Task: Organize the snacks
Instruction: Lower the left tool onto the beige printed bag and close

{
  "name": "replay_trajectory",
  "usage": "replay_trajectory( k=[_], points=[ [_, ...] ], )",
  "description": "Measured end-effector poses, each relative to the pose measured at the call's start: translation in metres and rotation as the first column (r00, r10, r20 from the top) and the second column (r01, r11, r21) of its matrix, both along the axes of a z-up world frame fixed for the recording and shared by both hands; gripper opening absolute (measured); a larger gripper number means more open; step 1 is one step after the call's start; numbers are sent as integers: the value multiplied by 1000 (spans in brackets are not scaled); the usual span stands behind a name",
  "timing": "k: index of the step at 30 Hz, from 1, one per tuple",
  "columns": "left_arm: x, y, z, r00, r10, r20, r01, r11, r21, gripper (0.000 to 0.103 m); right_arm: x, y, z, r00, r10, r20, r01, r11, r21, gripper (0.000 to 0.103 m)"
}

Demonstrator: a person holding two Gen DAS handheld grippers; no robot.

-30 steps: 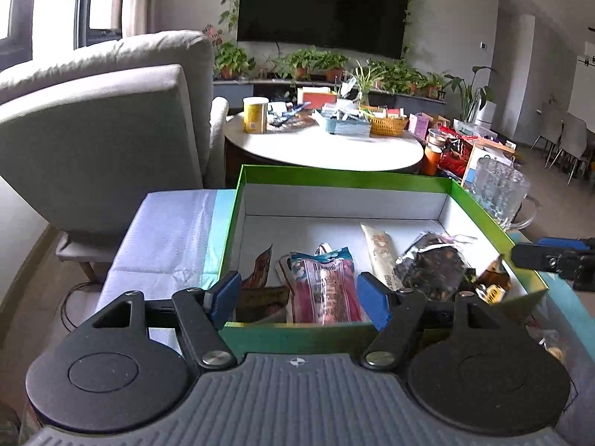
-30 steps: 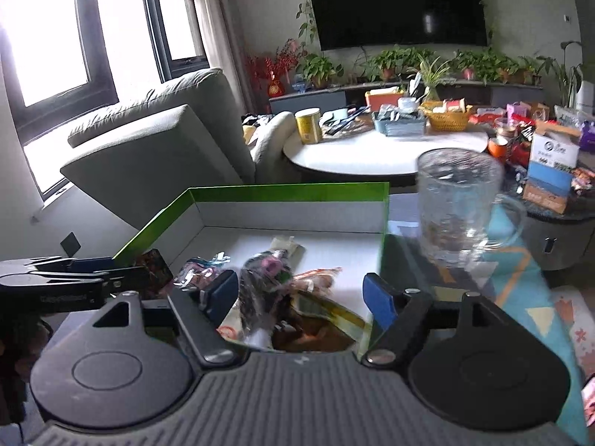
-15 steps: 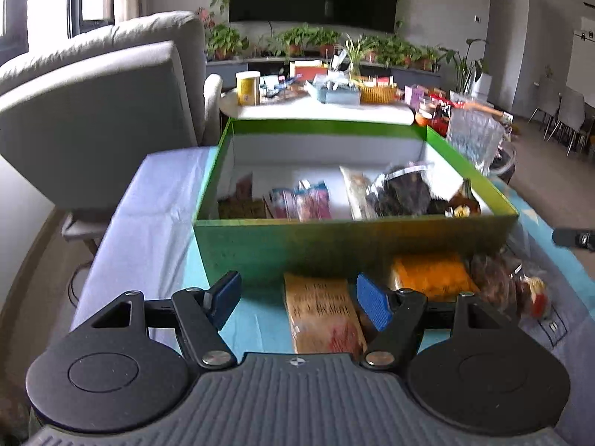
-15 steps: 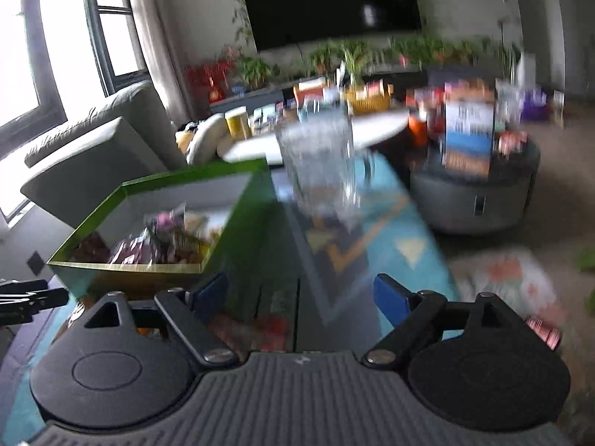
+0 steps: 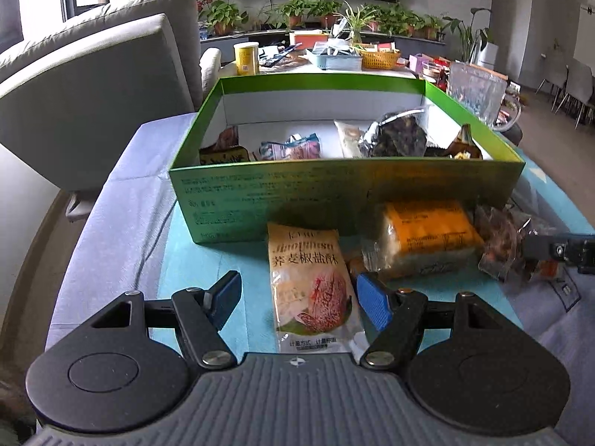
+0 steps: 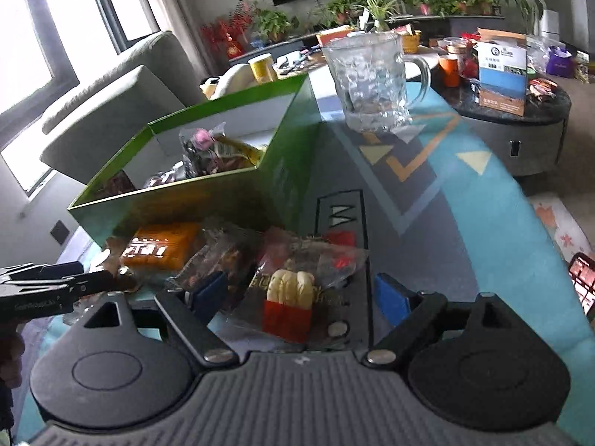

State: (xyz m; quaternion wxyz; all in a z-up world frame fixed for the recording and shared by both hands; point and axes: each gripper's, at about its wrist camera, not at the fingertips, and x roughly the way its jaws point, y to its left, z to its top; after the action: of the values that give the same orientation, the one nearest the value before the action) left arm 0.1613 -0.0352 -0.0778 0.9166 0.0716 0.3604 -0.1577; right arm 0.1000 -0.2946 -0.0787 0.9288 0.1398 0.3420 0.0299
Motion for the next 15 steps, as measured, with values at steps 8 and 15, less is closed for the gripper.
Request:
replay_trajectory(
  k=[8, 15],
  points=[
    [-1, -3, -8, 1000, -18, -13, 18, 1000, -1, 65, -6, -3, 1, 1000, -3, -4, 3, 1000, -14, 47],
    [-4, 3, -6, 999, -18, -30, 17, 999, -46, 41, -10, 2, 0, 1000, 20, 5, -20, 999, -45, 47]
  ],
)
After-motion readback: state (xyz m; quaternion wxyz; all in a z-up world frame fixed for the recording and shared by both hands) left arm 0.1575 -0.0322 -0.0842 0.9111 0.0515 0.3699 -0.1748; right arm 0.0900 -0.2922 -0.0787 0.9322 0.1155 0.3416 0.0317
